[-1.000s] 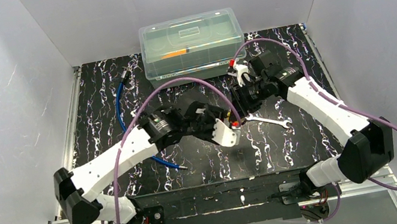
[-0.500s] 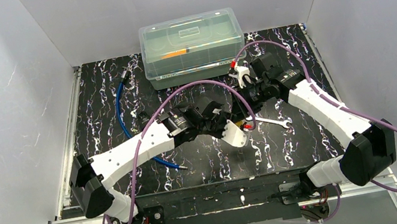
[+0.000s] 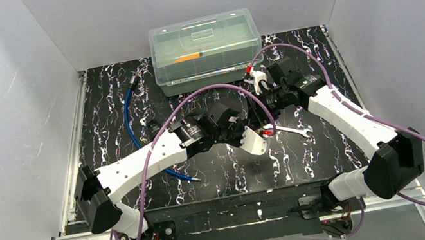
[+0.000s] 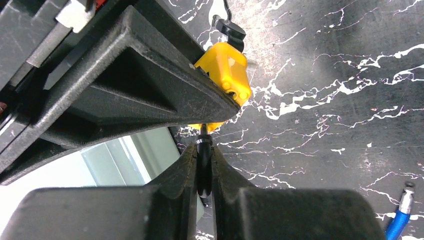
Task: Lock with the key
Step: Lock the lock.
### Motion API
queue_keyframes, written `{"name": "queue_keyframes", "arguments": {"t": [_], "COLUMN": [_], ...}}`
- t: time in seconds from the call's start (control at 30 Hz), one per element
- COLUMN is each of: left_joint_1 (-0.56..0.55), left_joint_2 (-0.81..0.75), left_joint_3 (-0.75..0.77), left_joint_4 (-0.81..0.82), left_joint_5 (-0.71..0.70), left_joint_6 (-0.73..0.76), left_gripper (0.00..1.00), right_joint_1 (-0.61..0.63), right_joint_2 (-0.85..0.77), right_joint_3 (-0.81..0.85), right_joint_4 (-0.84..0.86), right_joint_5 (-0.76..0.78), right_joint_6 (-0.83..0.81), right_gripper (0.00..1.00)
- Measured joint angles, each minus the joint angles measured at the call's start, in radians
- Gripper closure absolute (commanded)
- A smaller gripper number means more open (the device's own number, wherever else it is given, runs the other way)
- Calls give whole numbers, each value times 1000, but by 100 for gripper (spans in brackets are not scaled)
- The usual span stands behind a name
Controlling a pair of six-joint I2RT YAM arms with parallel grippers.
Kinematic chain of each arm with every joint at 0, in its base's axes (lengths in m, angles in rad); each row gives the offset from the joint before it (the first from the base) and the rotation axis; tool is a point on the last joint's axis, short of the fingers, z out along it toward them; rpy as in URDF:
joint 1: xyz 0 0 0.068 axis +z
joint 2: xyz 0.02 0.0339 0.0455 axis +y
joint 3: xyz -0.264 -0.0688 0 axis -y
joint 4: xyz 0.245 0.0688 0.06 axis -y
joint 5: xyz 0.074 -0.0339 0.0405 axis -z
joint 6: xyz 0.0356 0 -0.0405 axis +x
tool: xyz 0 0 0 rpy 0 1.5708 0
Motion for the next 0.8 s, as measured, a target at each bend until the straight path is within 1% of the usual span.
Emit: {"name": "queue_keyframes", "arguments": {"t": [0.07,0.13,0.17,0.2,0.27,0.3,0.4,0.57,0.67,0.8], "left_joint_1": [-3,-4,-2,-1,11,18,54,175,264,361], "left_joint_2": [0,-1,-3,-5,-13,-16,-23,-67,-126,-215], "left_joint_3": [0,0,1,2,3,7,39,95,97,93], "left_joint_4": [0,0,0,-1,-18,-35,-85,-107,-92,-59], "left_joint_5": [-8,-9,-8,-2,18,35,100,263,360,485], "left_joint_6": [-16,-36,-52,-70,-112,-138,-230,-452,-600,-790], "left_gripper": [100,100,100,100,100,100,100,100,100,100], "right_joint_1": [0,0,0,0,0,-1,-12,-59,-118,-175], "right_joint_2": [0,-1,-1,-2,-8,-12,-24,-36,-53,-79], "right_joint_3": [0,0,0,1,9,18,71,201,239,244], "right_joint_4": [1,2,3,4,7,6,5,5,14,36], "right_joint_5": [-2,-5,-10,-14,-14,-13,-10,-23,-78,-169], "right_joint_6": [-1,-4,-8,-11,-28,-39,-81,-174,-219,-241], "right_gripper": [59,33,23,16,5,2,2,2,2,2]}}
